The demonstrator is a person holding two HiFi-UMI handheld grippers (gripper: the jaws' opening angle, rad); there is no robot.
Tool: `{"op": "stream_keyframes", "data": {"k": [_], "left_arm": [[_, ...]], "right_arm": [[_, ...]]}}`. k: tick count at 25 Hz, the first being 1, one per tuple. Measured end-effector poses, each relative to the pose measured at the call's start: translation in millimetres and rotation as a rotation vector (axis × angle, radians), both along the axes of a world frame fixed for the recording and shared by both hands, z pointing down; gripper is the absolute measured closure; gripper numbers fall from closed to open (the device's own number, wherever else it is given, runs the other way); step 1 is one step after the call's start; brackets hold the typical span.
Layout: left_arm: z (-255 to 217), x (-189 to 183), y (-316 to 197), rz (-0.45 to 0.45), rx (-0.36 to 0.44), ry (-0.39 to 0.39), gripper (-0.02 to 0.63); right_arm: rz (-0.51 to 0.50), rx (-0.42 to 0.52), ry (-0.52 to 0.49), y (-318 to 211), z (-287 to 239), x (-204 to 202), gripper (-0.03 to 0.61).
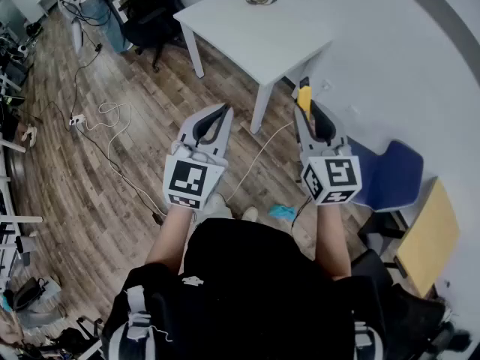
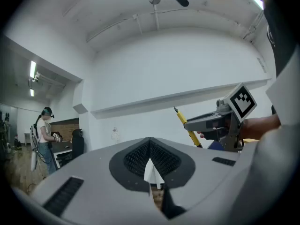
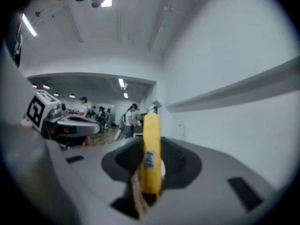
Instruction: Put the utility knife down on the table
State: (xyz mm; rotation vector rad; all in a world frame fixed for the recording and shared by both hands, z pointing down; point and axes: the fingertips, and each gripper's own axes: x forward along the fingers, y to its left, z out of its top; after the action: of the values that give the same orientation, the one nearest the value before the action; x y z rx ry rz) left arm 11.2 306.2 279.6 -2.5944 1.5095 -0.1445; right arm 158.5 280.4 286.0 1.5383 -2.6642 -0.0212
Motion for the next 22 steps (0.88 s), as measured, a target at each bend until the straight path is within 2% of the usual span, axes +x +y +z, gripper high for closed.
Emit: {"op": "stream_keyframes", "data": {"k": [13,22], "left_arm": [[16,30,11,0.008,-0.015,-0.017,0.6],[19,31,2,-0.013,-0.027,-0.024,0.6]], "right_arm": [[-0.003,-0.042,-0.021,8,19,26,0.442],[-0.025,-0.047,-0.03,-2,23,29,0.442]]}}
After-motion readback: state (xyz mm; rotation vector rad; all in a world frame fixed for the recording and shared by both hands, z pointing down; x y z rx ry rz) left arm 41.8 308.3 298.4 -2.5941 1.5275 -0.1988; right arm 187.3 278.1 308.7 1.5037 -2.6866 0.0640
